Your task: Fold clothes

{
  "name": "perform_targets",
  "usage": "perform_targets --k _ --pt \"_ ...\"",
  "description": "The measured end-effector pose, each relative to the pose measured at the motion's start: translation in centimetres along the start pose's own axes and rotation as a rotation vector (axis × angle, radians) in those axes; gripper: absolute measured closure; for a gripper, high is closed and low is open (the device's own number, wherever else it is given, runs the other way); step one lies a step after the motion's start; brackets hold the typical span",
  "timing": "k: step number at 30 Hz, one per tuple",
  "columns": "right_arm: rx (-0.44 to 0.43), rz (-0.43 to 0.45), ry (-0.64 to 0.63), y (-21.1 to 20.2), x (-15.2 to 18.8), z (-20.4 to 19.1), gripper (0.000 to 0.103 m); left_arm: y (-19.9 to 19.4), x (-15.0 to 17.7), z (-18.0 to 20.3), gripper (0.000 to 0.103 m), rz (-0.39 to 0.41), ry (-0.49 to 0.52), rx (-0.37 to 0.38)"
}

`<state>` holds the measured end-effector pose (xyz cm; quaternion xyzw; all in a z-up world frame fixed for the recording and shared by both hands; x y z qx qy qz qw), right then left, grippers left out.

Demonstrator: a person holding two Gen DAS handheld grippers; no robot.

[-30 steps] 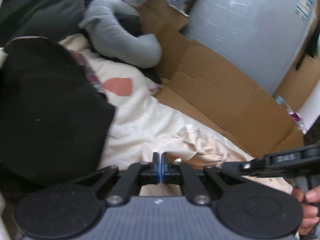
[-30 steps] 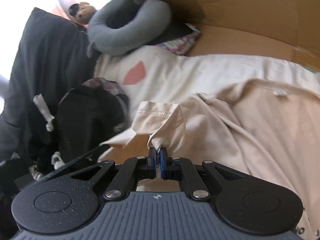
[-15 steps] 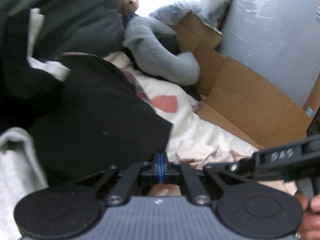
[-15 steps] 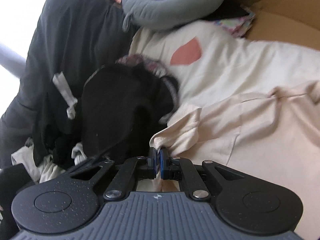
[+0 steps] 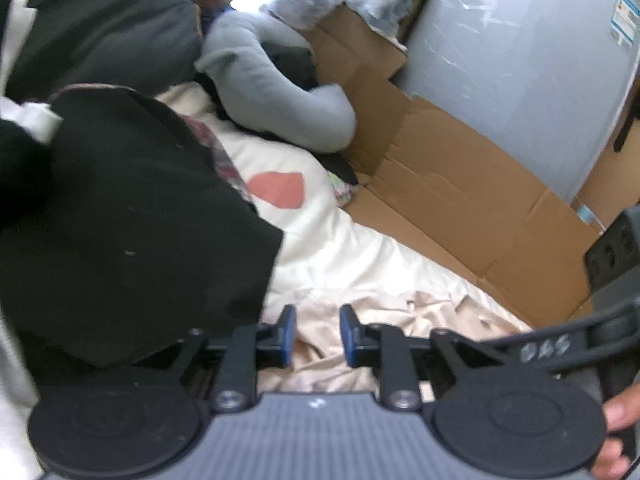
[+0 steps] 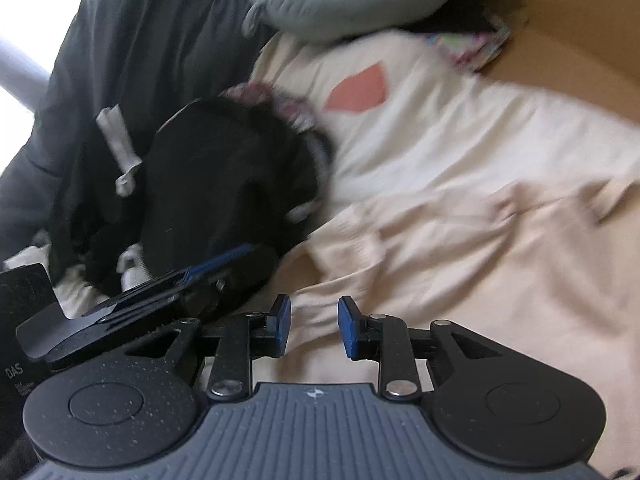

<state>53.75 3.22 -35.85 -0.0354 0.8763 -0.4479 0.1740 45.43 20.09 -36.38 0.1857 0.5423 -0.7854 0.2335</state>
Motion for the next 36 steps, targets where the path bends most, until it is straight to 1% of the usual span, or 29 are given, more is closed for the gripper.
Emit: perform_targets --k 1,2,4,7,9,10,13,17,20,21,22,23,24,25,26,27,28,33,36 --pt "0.034 0.008 -0.006 -0.5 -0.3 0.7 0.075 0.6 0.0 0.3 0.064 -0.014 0.008 0.005" --pt "0.069 0.016 -0.011 -1.0 -0.6 1.5 0.075 1.2 0.0 0.6 0.061 -0.028 0.018 0.003" --pt "0.129 0.022 -0.021 -1.6 -0.9 3.1 0.075 2.4 0.0 1.2 0.044 -0.057 0.039 -0.004" --pt "0.227 0.024 -0.071 -2.1 -1.5 4.9 0.075 4.0 0.3 2.1 0.036 -0.088 0.068 -0.014" --pt "0.292 0.017 -0.121 -2.2 -1.8 5.6 0.073 5.2 0.5 2.4 0.036 -0.114 0.076 -0.033" --pt "0.325 0.013 -0.146 -2.3 -2.0 5.9 0.067 5.6 0.6 2.3 0.036 -0.124 0.076 -0.048" --pt "0.404 0.009 -0.216 -2.4 -2.7 6.6 0.066 6.7 0.7 2.1 0.035 -0.151 0.073 -0.091" --pt "0.481 -0.003 -0.276 -2.1 -3.6 7.5 0.065 8.4 0.8 1.6 0.037 -0.179 0.077 -0.147" --pt "0.528 -0.032 -0.317 -1.3 -3.9 8.0 0.065 9.2 0.6 1.2 0.045 -0.184 0.068 -0.166" --pt "0.540 -0.036 -0.331 -0.9 -4.0 8.2 0.065 9.3 0.5 1.1 0.055 -0.177 0.063 -0.171" --pt "0.551 -0.041 -0.347 -0.6 -4.1 8.4 0.065 9.3 0.2 1.0 0.068 -0.170 0.058 -0.178" --pt "0.563 -0.041 -0.361 -0.3 -4.2 8.5 0.066 9.2 -0.1 0.8 0.076 -0.160 0.051 -0.184" --pt "0.564 -0.046 -0.363 -0.1 -4.4 8.6 0.066 9.0 -0.3 0.7 0.092 -0.148 0.043 -0.189" --pt "0.565 -0.051 -0.366 0.1 -4.7 8.7 0.073 8.6 -0.7 0.6 0.095 -0.124 0.036 -0.192" --pt "0.566 -0.056 -0.368 0.3 -4.9 8.8 0.089 8.1 -1.1 0.4 0.095 -0.097 0.029 -0.195" --pt "0.567 -0.060 -0.371 0.5 -5.1 8.9 0.096 7.6 -1.4 0.3 0.096 -0.068 0.020 -0.193" --pt "0.570 -0.063 -0.378 0.6 -5.3 8.9 0.101 7.0 -1.8 0.1 0.097 -0.038 0.011 -0.189" --pt "0.626 -0.050 -0.421 0.1 -6.6 8.8 0.102 5.2 -2.8 -0.6 0.097 0.064 -0.012 -0.174" --pt "0.646 -0.062 -0.423 0.1 -7.3 9.2 0.102 5.2 -3.0 -1.1 0.097 0.076 -0.028 -0.175"
Point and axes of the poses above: each gripper's, at about its wrist camera, not at the fingertips, and y roughly the way its jaws point, z to its right, x to its underside, the point moved 5 cm from there along y, roughly the way its jaws point, and after that the axes turned 13 degrees about -z, right-handed, at the moved point
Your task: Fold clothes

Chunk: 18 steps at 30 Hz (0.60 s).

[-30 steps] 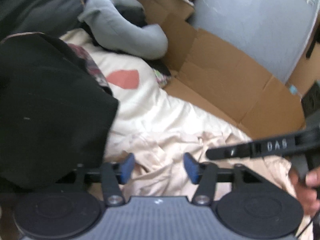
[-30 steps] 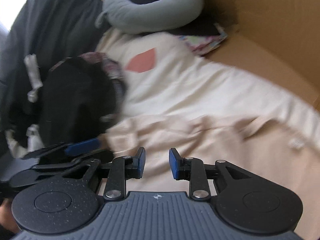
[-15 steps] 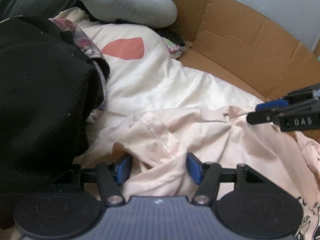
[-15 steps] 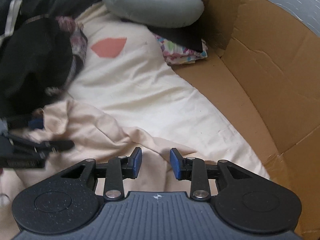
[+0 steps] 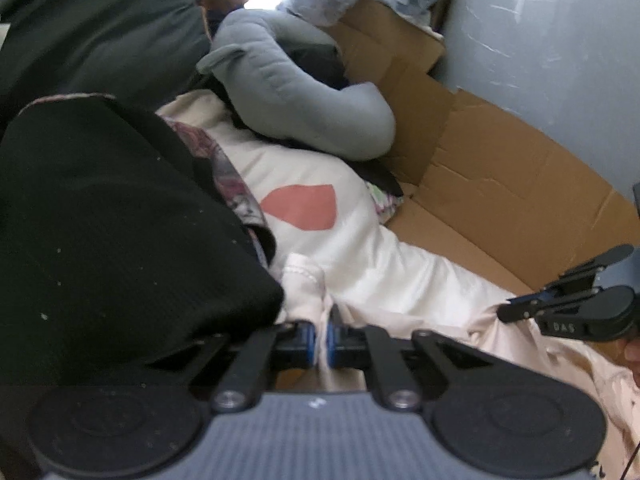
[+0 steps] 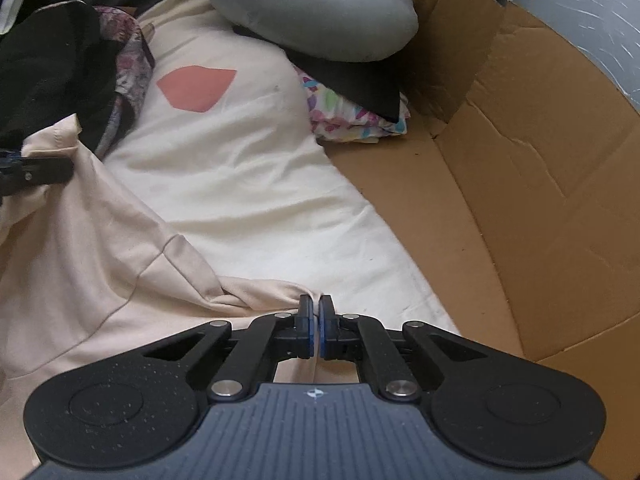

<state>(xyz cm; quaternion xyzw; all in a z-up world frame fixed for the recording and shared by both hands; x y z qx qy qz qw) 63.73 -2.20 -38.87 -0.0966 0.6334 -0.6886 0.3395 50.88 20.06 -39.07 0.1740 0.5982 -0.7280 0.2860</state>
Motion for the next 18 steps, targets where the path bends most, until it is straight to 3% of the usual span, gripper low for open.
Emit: perform_targets --k 6,14,18 --pt "0.021 -0.051 0.035 1.5 0.1 1.2 0.102 0.4 0.0 -0.4 0.097 0.036 -0.001 -0.058" --pt "0.004 -0.062 0.121 3.2 0.3 2.0 0.102 3.7 0.1 -0.7 0.096 -0.020 0.091 -0.122" --pt "-0.047 -0.061 0.233 3.4 0.0 3.0 0.099 5.0 -0.3 -0.9 0.096 -0.042 0.106 -0.136"
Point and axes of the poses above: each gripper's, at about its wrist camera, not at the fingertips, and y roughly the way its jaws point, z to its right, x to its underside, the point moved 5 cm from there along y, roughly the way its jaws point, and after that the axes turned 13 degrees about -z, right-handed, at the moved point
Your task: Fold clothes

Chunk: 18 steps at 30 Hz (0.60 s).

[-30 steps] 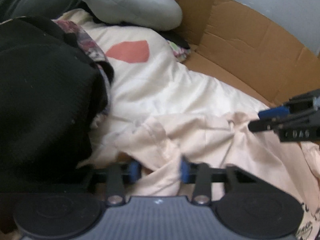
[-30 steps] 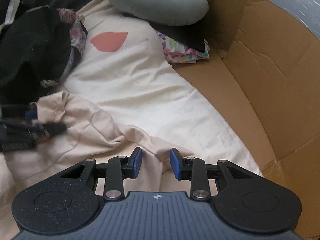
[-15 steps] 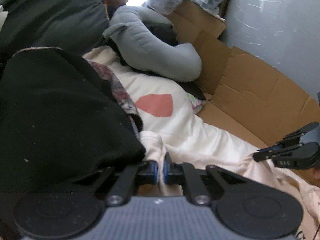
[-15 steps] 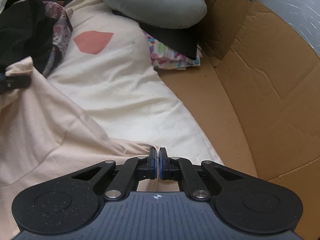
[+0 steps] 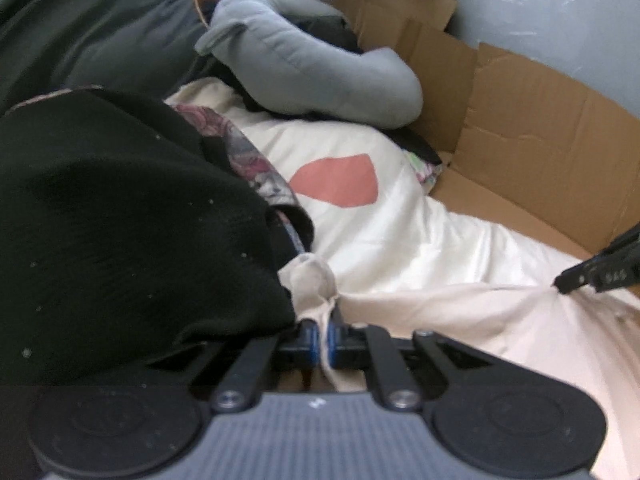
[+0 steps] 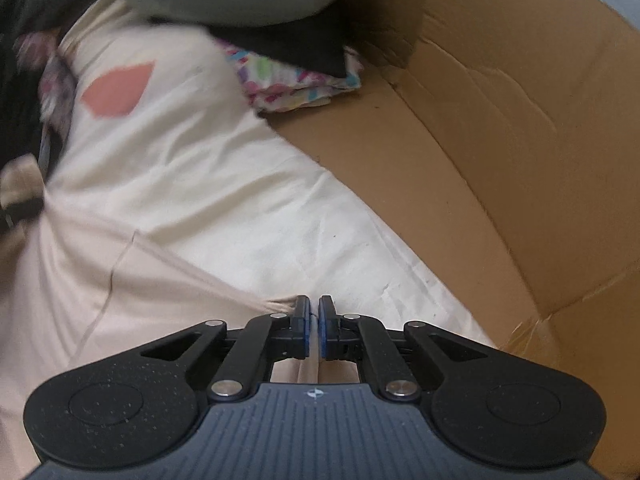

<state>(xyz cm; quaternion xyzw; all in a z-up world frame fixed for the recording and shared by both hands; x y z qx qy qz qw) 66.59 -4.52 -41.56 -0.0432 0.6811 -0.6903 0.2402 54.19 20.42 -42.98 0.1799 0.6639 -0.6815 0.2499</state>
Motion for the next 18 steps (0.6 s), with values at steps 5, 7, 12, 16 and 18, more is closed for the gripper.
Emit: perform_targets --k 5,7,12,16,18 --pt "0.016 0.067 0.045 -2.0 0.0 0.1 0.087 -0.5 -1.3 -0.9 0.097 0.009 -0.052 0.032" --pt "-0.002 0.113 0.048 -3.2 0.0 -0.4 0.084 -1.1 -1.4 -1.5 0.097 0.007 -0.103 0.051" --pt "-0.137 0.169 -0.012 -4.8 0.1 -3.7 0.081 -2.9 -1.1 -2.3 0.095 -0.002 -0.133 0.076" --pt "-0.188 0.141 -0.076 -3.7 0.4 -7.0 0.081 -4.5 -0.9 -3.2 0.080 -0.026 -0.176 0.138" --pt "-0.198 0.122 -0.089 -2.7 0.6 -8.2 0.081 -5.8 -0.9 -3.7 0.075 -0.025 -0.199 0.171"
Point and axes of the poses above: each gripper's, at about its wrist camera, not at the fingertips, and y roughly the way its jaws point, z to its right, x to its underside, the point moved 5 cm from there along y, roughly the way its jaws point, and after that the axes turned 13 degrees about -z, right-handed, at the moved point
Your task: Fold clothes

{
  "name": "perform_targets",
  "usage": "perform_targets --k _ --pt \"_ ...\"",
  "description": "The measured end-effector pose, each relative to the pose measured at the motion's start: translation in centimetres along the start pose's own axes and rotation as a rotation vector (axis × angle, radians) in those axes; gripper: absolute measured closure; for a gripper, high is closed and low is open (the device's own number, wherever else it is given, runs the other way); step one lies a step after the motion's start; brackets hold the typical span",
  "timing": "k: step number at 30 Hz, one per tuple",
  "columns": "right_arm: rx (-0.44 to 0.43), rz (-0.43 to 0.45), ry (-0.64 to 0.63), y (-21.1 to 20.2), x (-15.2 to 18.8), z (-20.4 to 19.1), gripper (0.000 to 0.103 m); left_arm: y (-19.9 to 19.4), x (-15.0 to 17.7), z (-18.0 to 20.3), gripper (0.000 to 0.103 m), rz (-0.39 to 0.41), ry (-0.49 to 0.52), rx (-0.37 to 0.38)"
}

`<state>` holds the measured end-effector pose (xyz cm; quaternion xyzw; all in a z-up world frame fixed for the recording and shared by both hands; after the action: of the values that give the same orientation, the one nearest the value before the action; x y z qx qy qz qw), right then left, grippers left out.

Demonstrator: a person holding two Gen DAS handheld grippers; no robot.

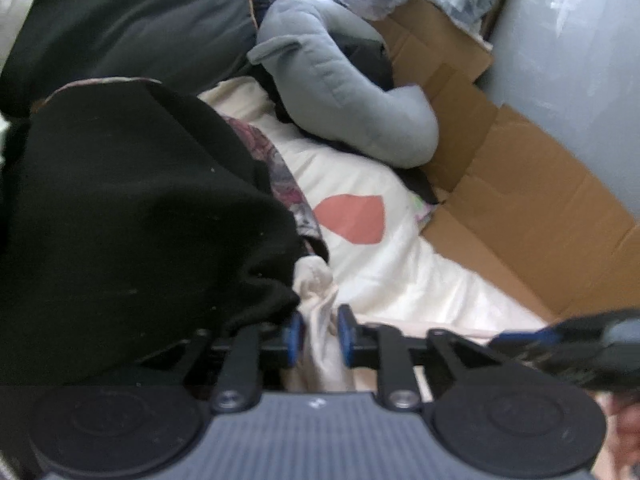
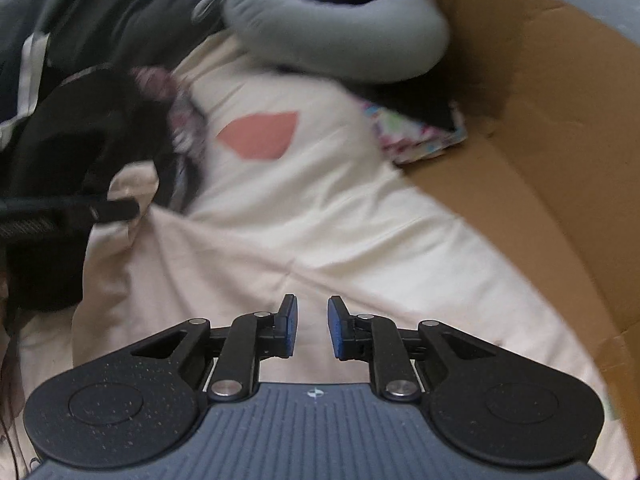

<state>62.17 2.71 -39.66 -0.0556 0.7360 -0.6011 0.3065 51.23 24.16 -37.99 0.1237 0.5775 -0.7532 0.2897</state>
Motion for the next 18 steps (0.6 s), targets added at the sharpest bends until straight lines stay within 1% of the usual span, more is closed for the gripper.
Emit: perform_targets --k 2,3,4,7,9,12,15,18 --pt "-0.004 -0.017 -0.008 1.2 0.2 -0.8 0.081 -1.4 0.1 -0.4 0.073 0.018 -0.020 -0.004" --pt "-0.003 -0.022 -0.010 1.6 0.3 -1.2 0.081 -2.0 0.2 -0.6 0.066 0.032 -0.029 -0.014" --pt "-0.001 -0.026 -0.011 2.0 0.3 -1.5 0.081 -2.7 0.4 -0.7 0.062 0.042 -0.036 -0.019" --pt "0.007 -0.028 -0.001 2.8 0.0 -1.8 0.081 -4.4 1.3 -1.2 0.062 0.061 -0.047 -0.026" --pt "0.007 -0.022 0.013 2.9 -0.3 -1.6 0.080 -4.9 2.2 -1.1 0.061 0.062 -0.032 -0.024" --pt "0.005 -0.023 0.029 3.3 -0.9 -1.3 0.080 -4.2 3.8 -0.2 0.061 0.029 0.027 0.011" --pt "0.011 -0.026 0.040 3.6 -1.5 -1.0 0.080 -3.0 5.4 0.3 0.064 -0.001 0.066 0.015" --pt "0.021 -0.039 0.048 4.1 -1.9 -0.7 0.080 -2.2 6.4 0.6 0.073 -0.006 0.107 -0.004"
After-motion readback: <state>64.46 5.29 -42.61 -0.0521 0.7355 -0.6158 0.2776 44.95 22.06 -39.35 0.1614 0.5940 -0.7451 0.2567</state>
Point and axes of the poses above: each gripper's, at about its wrist camera, not at the fingertips, and y roughly the way its jaws point, z to its right, x to its underside, the point moved 5 cm from there along y, roughly the way its jaws point, and after that the axes turned 13 degrees about -z, right-handed, at the moved point
